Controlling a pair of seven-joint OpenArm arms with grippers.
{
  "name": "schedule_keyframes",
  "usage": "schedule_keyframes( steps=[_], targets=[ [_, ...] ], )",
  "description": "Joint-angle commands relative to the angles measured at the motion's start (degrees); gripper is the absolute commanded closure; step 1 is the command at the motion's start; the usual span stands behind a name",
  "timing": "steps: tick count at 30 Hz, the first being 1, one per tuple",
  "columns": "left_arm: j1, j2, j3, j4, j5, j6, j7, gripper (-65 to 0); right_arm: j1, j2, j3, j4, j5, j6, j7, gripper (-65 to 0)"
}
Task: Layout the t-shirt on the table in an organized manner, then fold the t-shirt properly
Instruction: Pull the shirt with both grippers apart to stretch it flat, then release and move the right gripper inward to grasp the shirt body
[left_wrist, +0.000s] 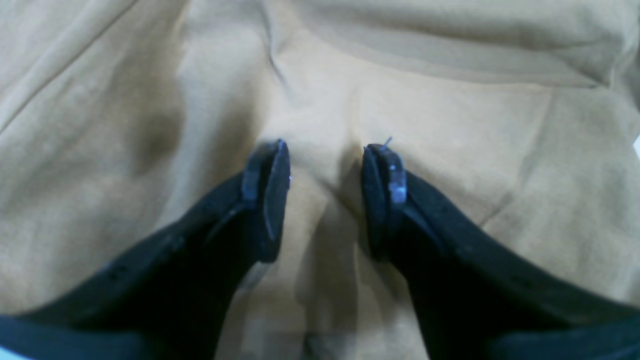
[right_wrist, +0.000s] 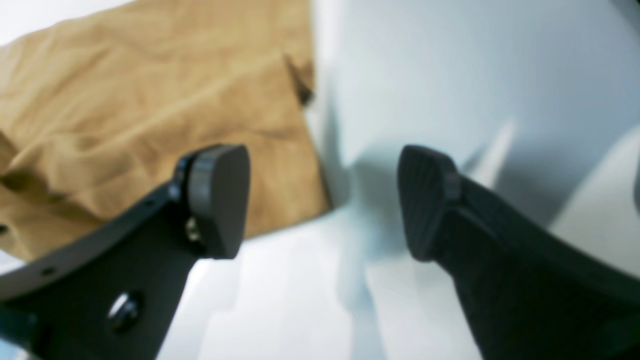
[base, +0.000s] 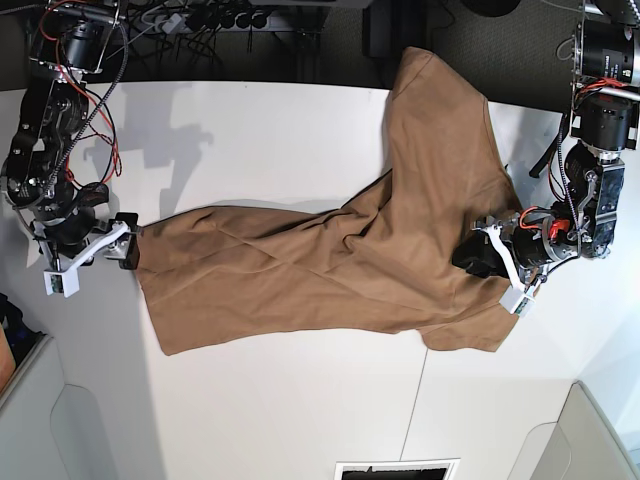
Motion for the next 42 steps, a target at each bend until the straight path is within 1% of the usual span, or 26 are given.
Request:
schedule_keyframes(
  steps=[1,4,6,8,9,11,12,14,15,18,21,23,24,26,28,32,34,36,38,40,42],
  targets=[
    [0.37,-0.70,0.39,-1.03,6.29,4.37,6.51,-28.4,0.02,0.35,0.09,0.28,1.44,0.28,1.11,-44.9],
    [0.00,-0.72,0.39,-0.31,5.40,4.33,7.19,-28.4,-1.62,0.33,-0.46,-2.34,2.19,0.24,2.21,-44.9],
    [0.02,-0.90,0.39,1.42,4.02,4.31,7.28,-28.4,-2.27,0.31,-0.55,-4.70,2.78,0.22,4.63,-44.8],
    [0.02,-0.90,0.39,3.89,3.30,4.28,7.69,-28.4,-2.19,0.31,-0.55,-7.32,4.20,0.26,6.12,-41.5],
    [0.02,-0.87,0.39,5.11,3.19,4.28,8.26,-28.4,-2.03,0.24,-0.55,-8.22,5.25,0.31,6.43,-37.8],
    [0.02,-0.87,0.39,7.30,2.86,4.28,9.25,-28.4,-1.75,-0.04,-0.57,-9.40,6.73,0.28,6.47,-27.3],
    [0.02,-0.87,0.39,8.09,2.54,4.31,9.66,-28.4,-1.73,-0.31,-0.55,-9.57,7.58,0.31,6.60,-21.2],
    [0.00,-0.85,0.39,8.61,2.03,4.28,9.94,-28.4,-1.64,-0.96,-0.52,-9.49,7.82,0.59,6.93,-5.7],
    [0.02,-0.83,0.39,8.66,1.95,4.28,9.92,-28.4,-1.57,-1.27,-0.52,-9.42,7.82,0.92,6.93,0.0],
    [0.04,-0.83,0.39,8.66,1.97,4.28,9.97,-28.4,-1.62,-1.62,-0.48,-8.15,8.04,2.01,6.86,0.0],
    [0.07,-0.87,0.39,8.66,2.01,4.28,10.23,-28.4,-1.62,-1.62,-0.48,-4.57,8.90,2.01,7.34,0.0],
    [0.07,-0.87,0.39,8.66,1.99,4.26,11.54,-28.4,-1.57,-2.08,-0.48,-0.74,8.92,2.01,8.57,0.0],
    [0.09,-0.90,0.39,8.66,1.99,4.28,12.22,-28.4,-1.38,-2.54,-0.48,1.44,8.90,2.01,8.76,0.0],
    [0.07,-0.96,0.39,8.66,1.97,4.28,12.74,-28.4,0.09,-3.78,-0.76,4.68,8.90,2.45,7.26,0.0],
    [0.04,-1.03,0.39,8.66,1.95,4.07,12.74,-28.4,2.19,-5.38,-1.95,5.51,9.16,3.78,6.49,0.0],
    [0.61,-1.01,0.39,8.63,0.50,4.09,12.83,-28.4,5.86,-8.83,-7.65,5.22,8.70,4.66,6.64,0.0],
    [1.07,-0.98,0.39,8.63,-0.66,3.76,13.00,-28.4,7.34,-10.71,-11.56,4.96,5.77,4.59,6.78,0.0],
    [1.38,-0.98,0.39,8.63,-1.62,2.38,13.20,-28.4,8.57,-12.76,-15.19,4.59,2.01,3.50,7.34,0.0],
    [1.33,-0.98,0.39,8.63,-2.38,2.32,13.75,-28.4,9.53,-14.49,-18.21,3.50,-1.18,2.78,8.52,0.0],
    [1.33,-1.01,0.39,8.63,-2.54,2.32,13.92,-28.4,10.21,-16.04,-20.72,1.81,-3.17,1.68,8.87,0.0],
    [1.38,-0.98,0.39,8.63,-2.54,2.32,14.14,-28.4,10.69,-17.18,-22.99,-0.79,-3.91,1.70,9.05,0.0]
  ],
)
